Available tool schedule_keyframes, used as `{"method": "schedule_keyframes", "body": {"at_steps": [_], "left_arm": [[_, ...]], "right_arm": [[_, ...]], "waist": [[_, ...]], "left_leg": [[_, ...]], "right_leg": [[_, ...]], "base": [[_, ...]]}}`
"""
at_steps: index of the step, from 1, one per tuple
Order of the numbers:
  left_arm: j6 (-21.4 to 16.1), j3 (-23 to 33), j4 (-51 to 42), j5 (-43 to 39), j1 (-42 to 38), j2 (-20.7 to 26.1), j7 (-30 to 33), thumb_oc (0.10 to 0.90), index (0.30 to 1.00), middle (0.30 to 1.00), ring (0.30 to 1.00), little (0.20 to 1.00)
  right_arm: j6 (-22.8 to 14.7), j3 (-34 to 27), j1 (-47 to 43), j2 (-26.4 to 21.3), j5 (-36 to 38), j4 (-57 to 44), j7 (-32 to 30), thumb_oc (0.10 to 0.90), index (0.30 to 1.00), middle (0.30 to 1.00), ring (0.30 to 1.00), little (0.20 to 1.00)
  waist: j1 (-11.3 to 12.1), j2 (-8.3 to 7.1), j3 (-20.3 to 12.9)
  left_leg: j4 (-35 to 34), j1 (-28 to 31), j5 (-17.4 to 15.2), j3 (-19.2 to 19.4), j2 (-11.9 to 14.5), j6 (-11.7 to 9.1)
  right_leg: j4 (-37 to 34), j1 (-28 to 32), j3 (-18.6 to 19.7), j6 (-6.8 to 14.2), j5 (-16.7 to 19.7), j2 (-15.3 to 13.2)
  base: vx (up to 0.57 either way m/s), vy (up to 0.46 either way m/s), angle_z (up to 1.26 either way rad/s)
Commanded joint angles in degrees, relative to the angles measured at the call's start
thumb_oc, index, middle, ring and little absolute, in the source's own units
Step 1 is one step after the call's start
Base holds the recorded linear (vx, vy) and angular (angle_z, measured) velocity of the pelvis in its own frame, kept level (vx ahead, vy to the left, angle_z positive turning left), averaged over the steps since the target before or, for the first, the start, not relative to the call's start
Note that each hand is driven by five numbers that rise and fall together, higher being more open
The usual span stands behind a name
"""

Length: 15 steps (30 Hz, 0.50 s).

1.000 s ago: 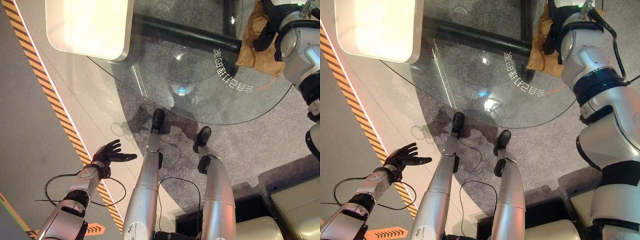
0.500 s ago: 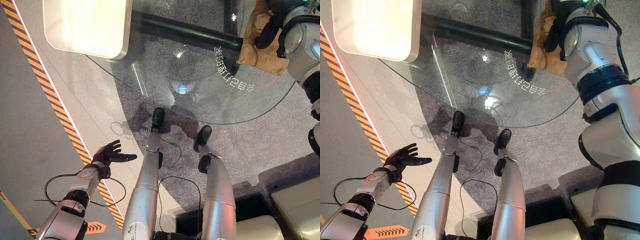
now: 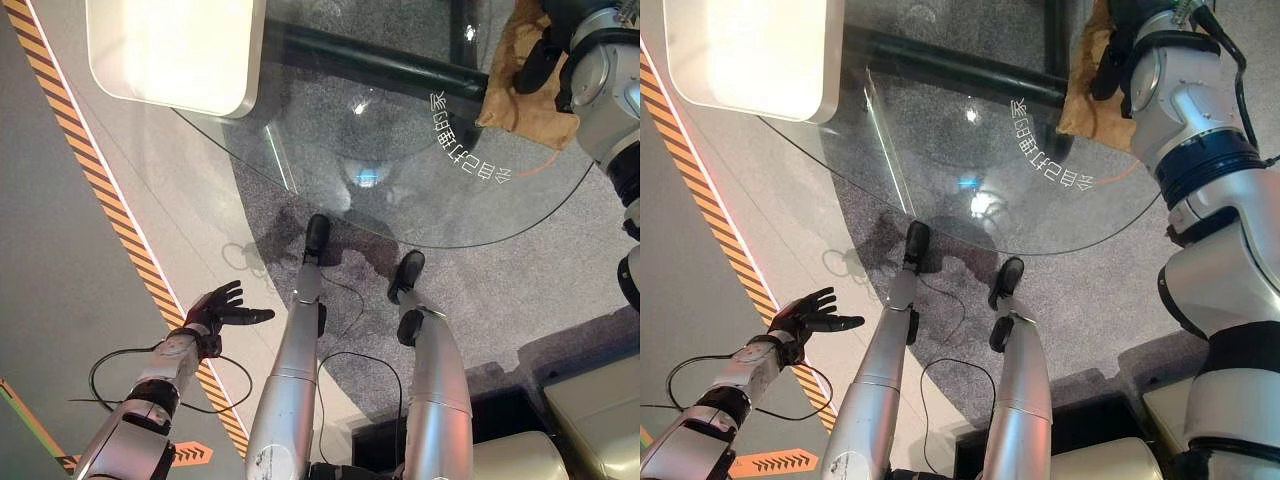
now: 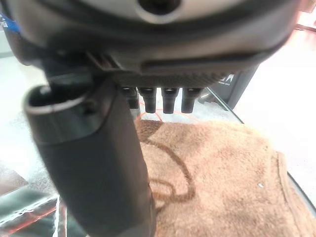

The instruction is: Wipe the table with a cloth and put it in the basket.

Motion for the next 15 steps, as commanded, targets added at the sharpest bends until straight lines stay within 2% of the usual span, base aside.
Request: {"method": "schedule_keyframes", "body": {"at_steps": [1, 15], "left_arm": [[0.09, 0.11, 0.40, -0.14, 5.13, 0.68, 0.12, 0.800, 0.900, 0.900, 0.900, 0.900], [0.55, 0.10, -0.16, 0.05, 5.33, 1.32, -1.06, 0.800, 0.900, 0.900, 0.900, 0.900]], "right_arm": [[2.82, 3.07, -2.52, -3.15, -1.77, 2.75, -2.90, 0.800, 0.900, 0.900, 0.900, 0.900], [1.68, 4.78, -2.81, -2.82, -2.88, 4.17, 3.86, 0.800, 0.900, 0.900, 0.900, 0.900]], "waist": [[-0.16, 2.92, -0.84], [0.43, 2.98, -0.84]], "left_leg": [[6.08, -1.03, -6.14, 3.10, -4.54, 4.51], [6.28, -1.72, -5.96, 2.68, -4.57, 4.50]], "right_leg": [[-10.62, 2.36, -3.34, -0.14, 6.97, 3.56], [-10.17, 1.74, -3.82, -0.27, 6.96, 3.32]], "base": [[0.00, 0.000, 0.00], [0.00, 0.000, 0.00]]}}
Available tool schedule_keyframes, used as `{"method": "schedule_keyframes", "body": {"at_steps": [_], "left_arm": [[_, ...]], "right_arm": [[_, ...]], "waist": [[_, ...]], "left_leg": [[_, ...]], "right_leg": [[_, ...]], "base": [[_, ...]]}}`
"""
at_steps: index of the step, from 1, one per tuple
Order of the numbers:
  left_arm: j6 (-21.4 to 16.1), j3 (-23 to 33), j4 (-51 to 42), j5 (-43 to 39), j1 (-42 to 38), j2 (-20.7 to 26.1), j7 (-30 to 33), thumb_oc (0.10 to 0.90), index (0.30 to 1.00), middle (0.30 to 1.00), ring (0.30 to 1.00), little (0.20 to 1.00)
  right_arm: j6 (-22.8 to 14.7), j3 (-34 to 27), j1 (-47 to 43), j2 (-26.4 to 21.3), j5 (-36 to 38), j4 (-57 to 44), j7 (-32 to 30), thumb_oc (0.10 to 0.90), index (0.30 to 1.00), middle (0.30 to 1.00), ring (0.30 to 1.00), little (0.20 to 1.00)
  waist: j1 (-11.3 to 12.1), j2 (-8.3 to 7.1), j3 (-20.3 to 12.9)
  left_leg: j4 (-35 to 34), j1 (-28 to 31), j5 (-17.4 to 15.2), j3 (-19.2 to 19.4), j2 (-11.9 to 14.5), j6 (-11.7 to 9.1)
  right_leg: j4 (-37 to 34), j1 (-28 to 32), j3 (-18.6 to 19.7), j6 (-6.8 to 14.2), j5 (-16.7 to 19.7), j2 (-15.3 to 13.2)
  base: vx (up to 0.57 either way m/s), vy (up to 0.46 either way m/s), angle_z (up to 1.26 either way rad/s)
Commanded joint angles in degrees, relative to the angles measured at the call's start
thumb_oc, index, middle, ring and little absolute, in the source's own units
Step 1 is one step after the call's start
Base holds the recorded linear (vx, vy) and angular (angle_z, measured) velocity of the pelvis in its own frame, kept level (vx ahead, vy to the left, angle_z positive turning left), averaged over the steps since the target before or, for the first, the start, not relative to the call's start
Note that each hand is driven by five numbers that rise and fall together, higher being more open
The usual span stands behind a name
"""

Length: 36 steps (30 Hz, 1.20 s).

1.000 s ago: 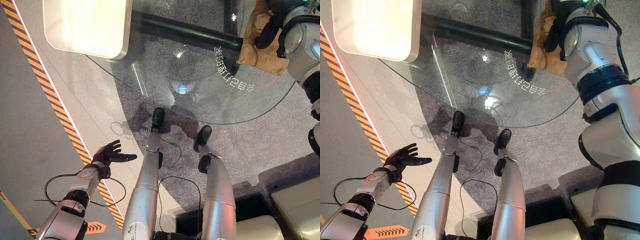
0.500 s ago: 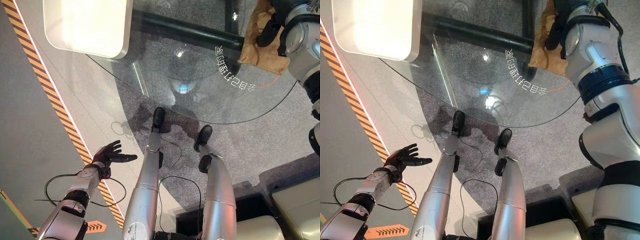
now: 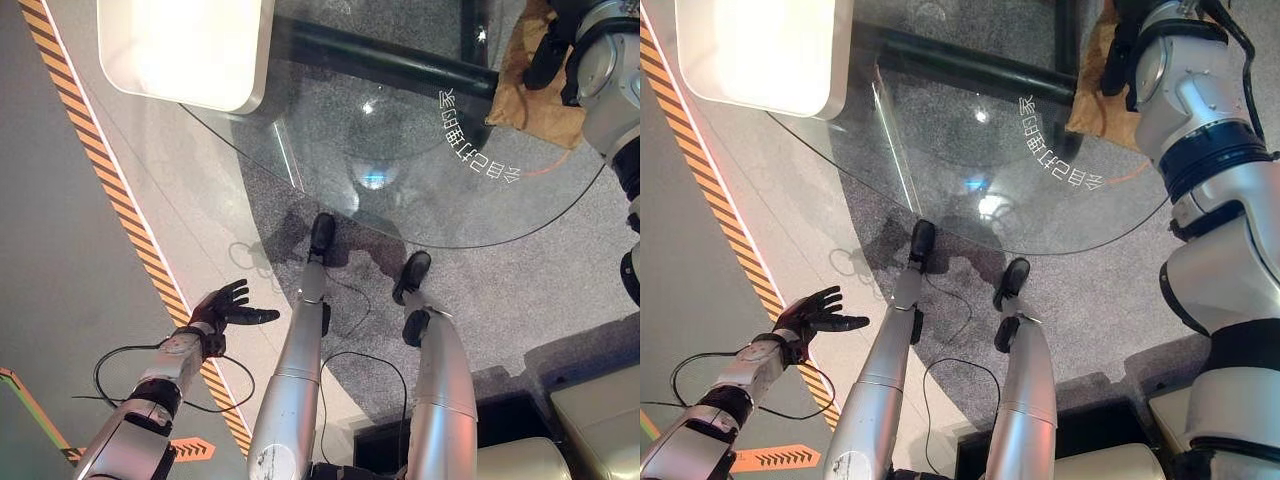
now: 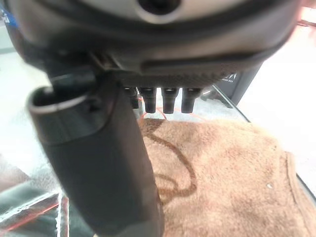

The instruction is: Wipe the table with a cloth and put it in the basket.

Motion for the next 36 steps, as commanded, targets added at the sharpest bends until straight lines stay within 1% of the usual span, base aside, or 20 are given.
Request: {"method": "schedule_keyframes", "body": {"at_steps": [1, 6, 18, 27, 28, 29, 30, 31, 32, 36], "left_arm": [[0.44, 0.61, 1.27, -0.01, 5.33, 1.46, -0.91, 0.800, 0.900, 0.900, 0.900, 0.900], [0.33, 0.92, 1.23, 0.10, 5.56, 1.59, -1.18, 0.800, 0.900, 0.900, 0.900, 0.900], [0.56, 1.13, 0.71, -0.13, 5.79, 2.27, -1.57, 0.800, 0.900, 0.900, 0.900, 0.900], [1.02, 1.57, 0.70, -0.18, 5.49, 3.09, -2.50, 0.800, 0.900, 0.900, 0.900, 0.900], [1.07, 1.61, 0.56, -0.13, 5.49, 3.16, -2.54, 0.800, 0.900, 0.900, 0.900, 0.900], [0.89, 1.65, 0.72, 0.07, 5.52, 3.12, -2.62, 0.800, 0.900, 0.900, 0.900, 0.900], [0.88, 1.54, 0.68, 0.09, 5.48, 3.10, -2.51, 0.800, 0.900, 0.900, 0.900, 0.900], [0.95, 1.52, 0.70, 0.16, 5.41, 3.07, -2.42, 0.800, 0.900, 0.900, 0.900, 0.900], [1.05, 1.55, 0.73, 0.26, 5.34, 3.09, -2.38, 0.800, 0.900, 0.900, 0.900, 0.900], [0.91, 1.68, 0.85, 0.13, 5.46, 3.30, -2.60, 0.800, 0.900, 0.900, 0.900, 0.900]], "right_arm": [[1.62, 4.68, -0.97, -2.93, -2.02, 2.74, 0.50, 0.800, 0.900, 0.900, 0.900, 0.900], [1.48, 4.72, -0.99, -3.03, -2.25, 3.11, 0.92, 0.800, 0.900, 0.900, 0.900, 0.900], [2.67, 5.89, -0.92, -3.73, -4.85, 3.71, 4.75, 0.800, 0.900, 0.900, 0.900, 0.900], [3.29, 8.29, -1.95, -4.11, -10.63, 3.46, 8.37, 0.800, 0.900, 0.900, 0.900, 0.900], [3.39, 8.30, -1.99, -4.08, -10.82, 3.46, 8.78, 0.737, 0.846, 0.846, 0.846, 0.837], [3.29, 8.47, -2.09, -4.04, -11.22, 3.52, 9.09, 0.616, 0.742, 0.742, 0.742, 0.716], [3.33, 8.65, -2.20, -4.02, -11.28, 3.62, 9.19, 0.147, 0.340, 0.340, 0.340, 0.247], [3.28, 8.70, -2.21, -4.04, -11.15, 3.65, 9.26, 0.147, 0.340, 0.340, 0.340, 0.247], [3.28, 8.79, -2.23, -4.04, -10.92, 3.64, 9.38, 0.100, 0.300, 0.300, 0.300, 0.200], [3.41, 9.02, -2.29, -4.21, -10.40, 3.11, 10.06, 0.100, 0.300, 0.300, 0.300, 0.200]], "waist": [[-0.63, 2.07, -0.42], [-0.65, 2.03, -0.42], [-0.65, 1.85, -0.42], [-0.62, 1.41, -0.42], [-0.61, 1.41, -0.42], [-0.55, 1.32, -0.42], [-0.51, 1.27, -0.42], [-0.50, 1.20, -0.42], [-0.49, 1.13, -0.42], [-0.53, 1.08, -0.42]], "left_leg": [[6.28, -0.94, -6.16, 2.91, -4.61, 4.76], [6.27, -0.92, -6.17, 2.96, -4.54, 4.72], [5.91, -0.97, -5.98, 3.08, -4.32, 4.74], [5.75, -0.54, -5.93, 3.25, -4.14, 4.65], [5.80, -0.65, -5.93, 3.20, -4.19, 4.67], [5.74, -0.55, -5.93, 3.22, -4.14, 4.67], [5.57, -0.39, -5.94, 3.18, -4.18, 4.71], [5.54, -0.33, -5.91, 3.16, -4.21, 4.71], [5.45, -0.25, -5.88, 3.15, -4.22, 4.72], [5.25, -0.19, -5.77, 3.19, -4.23, 4.75]], "right_leg": [[-10.92, 2.62, -3.54, -0.13, 7.49, 3.44], [-11.06, 2.66, -3.53, -0.11, 7.59, 3.47], [-11.30, 2.60, -3.72, -0.11, 7.83, 3.49], [-11.74, 3.14, -3.99, -0.04, 8.05, 3.42], [-11.72, 3.05, -3.94, -0.03, 8.08, 3.47], [-11.80, 3.19, -4.02, -0.01, 8.09, 3.42], [-11.99, 3.37, -4.05, 0.01, 8.11, 3.46], [-12.07, 3.48, -4.06, 0.02, 8.12, 3.49], [-12.15, 3.59, -4.07, 0.02, 8.15, 3.54], [-12.30, 3.58, -4.09, 0.04, 8.29, 3.58]], "base": [[0.00, 0.000, 0.00], [0.00, 0.000, 0.00], [0.00, 0.000, 0.00], [0.00, 0.000, 0.00], [0.00, 0.000, 0.00], [0.00, 0.000, 0.00], [0.00, 0.000, 0.00], [0.00, 0.000, 0.00], [0.00, 0.000, 0.00], [0.00, 0.000, 0.00]]}}
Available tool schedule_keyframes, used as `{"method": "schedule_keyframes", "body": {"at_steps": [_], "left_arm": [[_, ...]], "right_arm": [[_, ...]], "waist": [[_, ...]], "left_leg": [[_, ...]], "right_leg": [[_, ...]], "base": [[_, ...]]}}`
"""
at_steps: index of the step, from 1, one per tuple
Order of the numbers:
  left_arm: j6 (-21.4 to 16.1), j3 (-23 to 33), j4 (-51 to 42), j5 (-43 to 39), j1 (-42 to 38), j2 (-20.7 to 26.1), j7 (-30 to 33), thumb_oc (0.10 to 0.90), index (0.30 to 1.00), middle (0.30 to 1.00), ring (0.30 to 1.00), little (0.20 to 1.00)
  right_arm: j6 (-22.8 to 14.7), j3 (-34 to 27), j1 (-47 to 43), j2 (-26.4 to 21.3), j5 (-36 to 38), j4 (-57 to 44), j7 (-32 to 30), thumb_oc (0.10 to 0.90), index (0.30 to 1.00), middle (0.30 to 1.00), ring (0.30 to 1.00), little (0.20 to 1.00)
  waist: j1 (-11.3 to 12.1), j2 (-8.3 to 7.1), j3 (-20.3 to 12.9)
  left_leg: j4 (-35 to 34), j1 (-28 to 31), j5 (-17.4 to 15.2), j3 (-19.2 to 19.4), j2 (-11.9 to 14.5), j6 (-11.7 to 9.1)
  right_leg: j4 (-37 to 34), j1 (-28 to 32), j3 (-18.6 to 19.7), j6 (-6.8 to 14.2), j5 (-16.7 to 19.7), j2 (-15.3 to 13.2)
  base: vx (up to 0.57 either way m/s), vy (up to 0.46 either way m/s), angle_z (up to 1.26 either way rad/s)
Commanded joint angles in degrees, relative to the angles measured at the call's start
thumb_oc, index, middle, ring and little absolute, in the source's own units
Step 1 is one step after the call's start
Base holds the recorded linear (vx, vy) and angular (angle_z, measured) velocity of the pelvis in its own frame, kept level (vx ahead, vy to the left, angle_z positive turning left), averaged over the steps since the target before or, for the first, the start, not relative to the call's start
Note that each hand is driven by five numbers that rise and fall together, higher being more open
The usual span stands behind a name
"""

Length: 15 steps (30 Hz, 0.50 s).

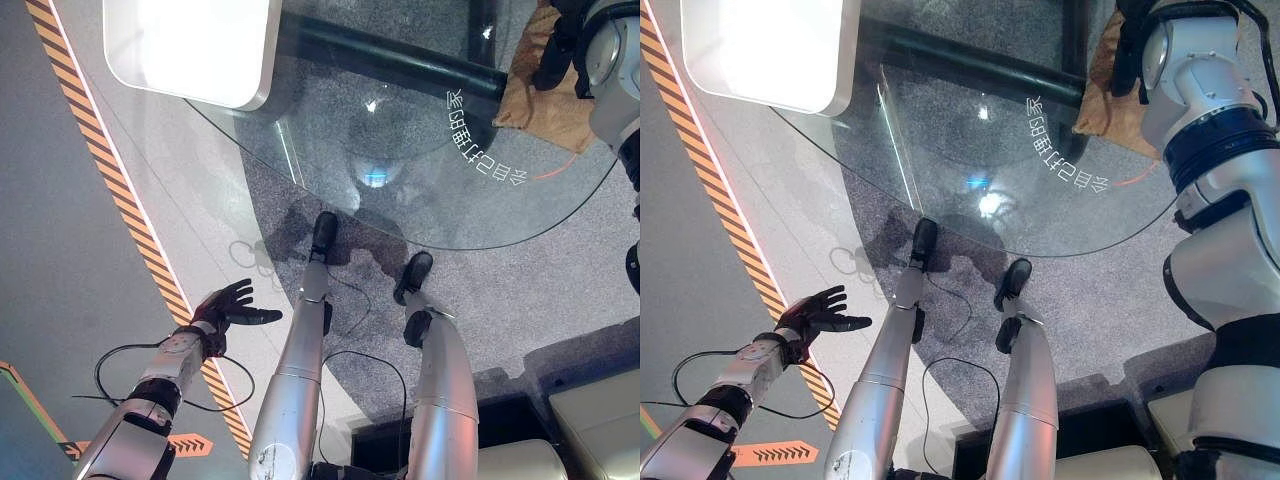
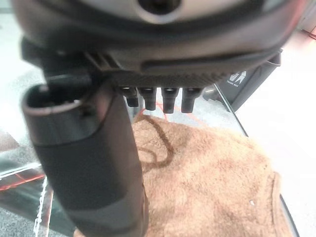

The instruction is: Wipe the table with a cloth and put it in the basket.

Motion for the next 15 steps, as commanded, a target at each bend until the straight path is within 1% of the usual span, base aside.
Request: {"method": "schedule_keyframes", "body": {"at_steps": [1, 6, 15], "left_arm": [[0.49, 1.67, 1.07, 0.17, 5.50, 3.20, -0.40, 0.800, 0.900, 0.900, 0.900, 0.900], [0.42, 1.92, 0.98, 0.20, 5.91, 3.48, -0.85, 0.800, 0.900, 0.900, 0.900, 0.900], [0.62, 1.84, 0.94, 0.20, 5.98, 3.52, -1.31, 0.800, 0.900, 0.900, 0.900, 0.900]], "right_arm": [[2.54, 5.84, 0.57, -4.16, -2.60, 2.50, 3.09, 0.100, 0.300, 0.300, 0.300, 0.200], [2.47, 5.48, 0.97, -4.43, -0.98, 1.99, 2.98, 0.100, 0.300, 0.300, 0.300, 0.200], [1.58, 5.11, 1.27, -4.46, -1.92, 2.20, 3.49, 0.100, 0.300, 0.300, 0.300, 0.200]], "waist": [[-0.84, 1.09, -0.42], [-0.82, 1.17, -0.42], [-0.95, 1.21, -0.42]], "left_leg": [[5.33, -0.03, -5.91, 3.54, -4.22, 4.70], [5.25, 0.16, -5.99, 3.60, -4.27, 4.79], [5.48, 0.25, -6.13, 3.67, -4.33, 4.83]], "right_leg": [[-12.08, 3.42, -3.67, 0.02, 8.29, 3.56], [-12.06, 3.44, -3.69, 0.05, 8.30, 3.50], [-12.22, 3.57, -3.49, 0.11, 8.44, 3.52]], "base": [[0.00, 0.000, 0.00], [0.00, 0.000, 0.00], [0.00, 0.000, 0.00]]}}
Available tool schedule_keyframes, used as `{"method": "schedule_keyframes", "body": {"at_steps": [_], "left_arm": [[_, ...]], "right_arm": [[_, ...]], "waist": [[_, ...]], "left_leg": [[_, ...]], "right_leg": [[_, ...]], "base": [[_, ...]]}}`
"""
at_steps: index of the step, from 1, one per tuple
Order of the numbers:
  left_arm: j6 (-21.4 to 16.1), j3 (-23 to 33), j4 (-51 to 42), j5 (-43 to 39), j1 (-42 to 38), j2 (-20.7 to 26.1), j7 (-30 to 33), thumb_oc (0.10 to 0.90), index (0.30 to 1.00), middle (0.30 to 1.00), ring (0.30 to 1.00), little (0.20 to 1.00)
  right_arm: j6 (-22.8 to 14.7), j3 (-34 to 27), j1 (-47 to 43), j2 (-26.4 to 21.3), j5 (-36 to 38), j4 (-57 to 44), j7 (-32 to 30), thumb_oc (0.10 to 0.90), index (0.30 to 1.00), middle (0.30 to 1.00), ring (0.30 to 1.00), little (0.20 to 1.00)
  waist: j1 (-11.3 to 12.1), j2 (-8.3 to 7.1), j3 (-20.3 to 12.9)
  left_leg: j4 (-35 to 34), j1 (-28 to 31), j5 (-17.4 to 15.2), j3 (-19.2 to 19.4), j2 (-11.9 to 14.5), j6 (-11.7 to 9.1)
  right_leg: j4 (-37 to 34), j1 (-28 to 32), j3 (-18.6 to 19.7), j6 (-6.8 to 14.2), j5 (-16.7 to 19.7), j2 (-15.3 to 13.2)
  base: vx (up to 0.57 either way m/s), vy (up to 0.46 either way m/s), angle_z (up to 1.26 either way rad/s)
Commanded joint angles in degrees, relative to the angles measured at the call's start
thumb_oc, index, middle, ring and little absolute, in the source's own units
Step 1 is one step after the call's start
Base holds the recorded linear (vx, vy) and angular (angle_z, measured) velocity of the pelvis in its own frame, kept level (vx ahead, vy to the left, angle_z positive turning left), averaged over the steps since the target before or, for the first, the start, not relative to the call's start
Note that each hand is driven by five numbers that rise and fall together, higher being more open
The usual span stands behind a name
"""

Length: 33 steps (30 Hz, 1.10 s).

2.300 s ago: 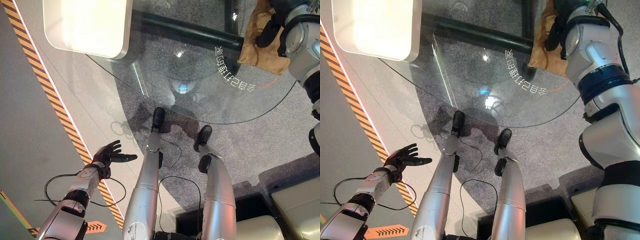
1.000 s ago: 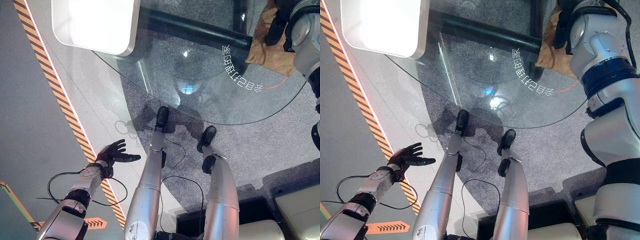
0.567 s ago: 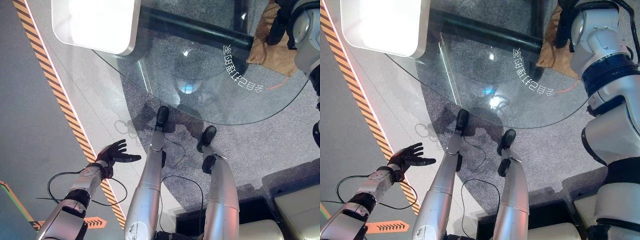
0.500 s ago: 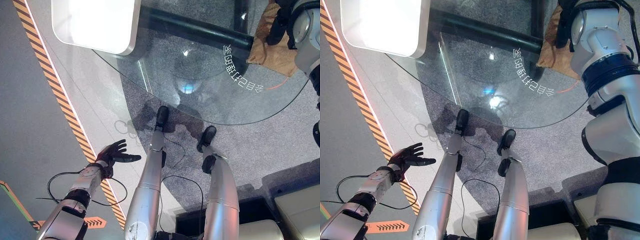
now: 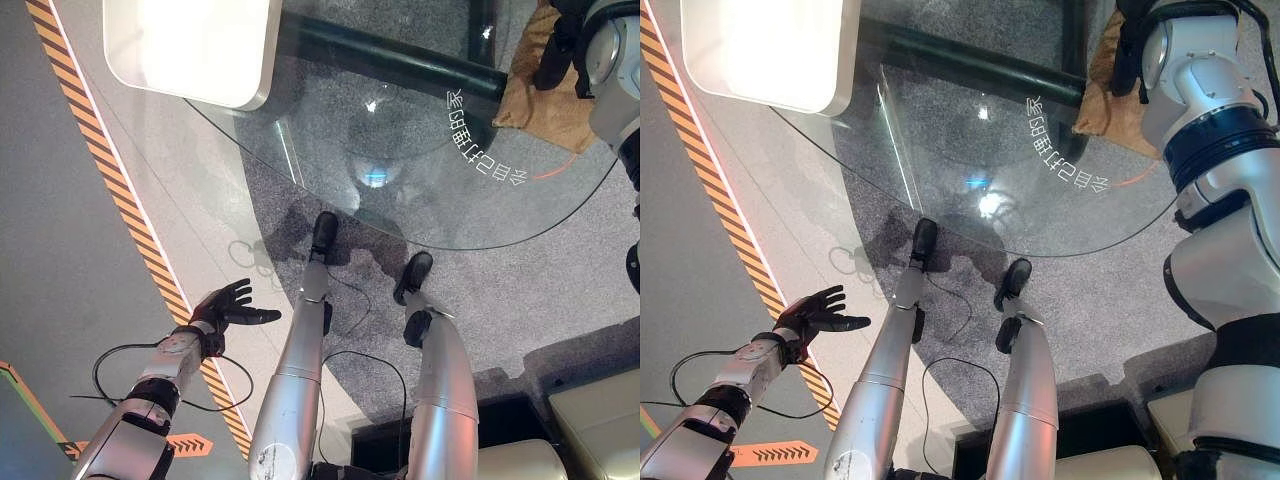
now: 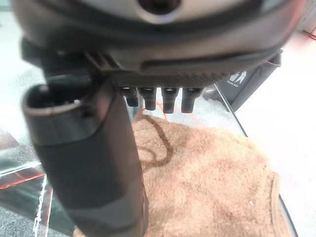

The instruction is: Wipe the table with a cloth and put it in the basket.

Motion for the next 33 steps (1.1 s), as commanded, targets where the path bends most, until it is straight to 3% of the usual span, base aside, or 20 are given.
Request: {"method": "schedule_keyframes", "body": {"at_steps": [1, 33], "left_arm": [[0.48, 1.66, 1.10, 0.21, 5.93, 3.09, -1.18, 0.800, 0.900, 0.900, 0.900, 0.900], [0.74, 2.09, 0.92, 0.23, 5.98, 3.69, -1.54, 0.800, 0.900, 0.900, 0.900, 0.900]], "right_arm": [[1.23, 5.14, 1.26, -4.42, -2.16, 2.30, 3.61, 0.100, 0.300, 0.300, 0.300, 0.200], [0.23, 5.53, 1.25, -4.99, -1.68, 2.17, 3.90, 0.100, 0.300, 0.300, 0.300, 0.200]], "waist": [[-0.95, 1.21, -0.42], [-0.94, 1.18, -0.42]], "left_leg": [[5.54, 0.24, -6.19, 3.74, -4.31, 4.85], [5.59, 0.24, -6.19, 3.83, -4.31, 4.99]], "right_leg": [[-12.21, 3.58, -3.44, 0.10, 8.42, 3.50], [-11.98, 3.51, -3.42, -0.07, 8.30, 3.63]], "base": [[0.00, 0.000, 0.00], [0.00, 0.000, 0.00]]}}
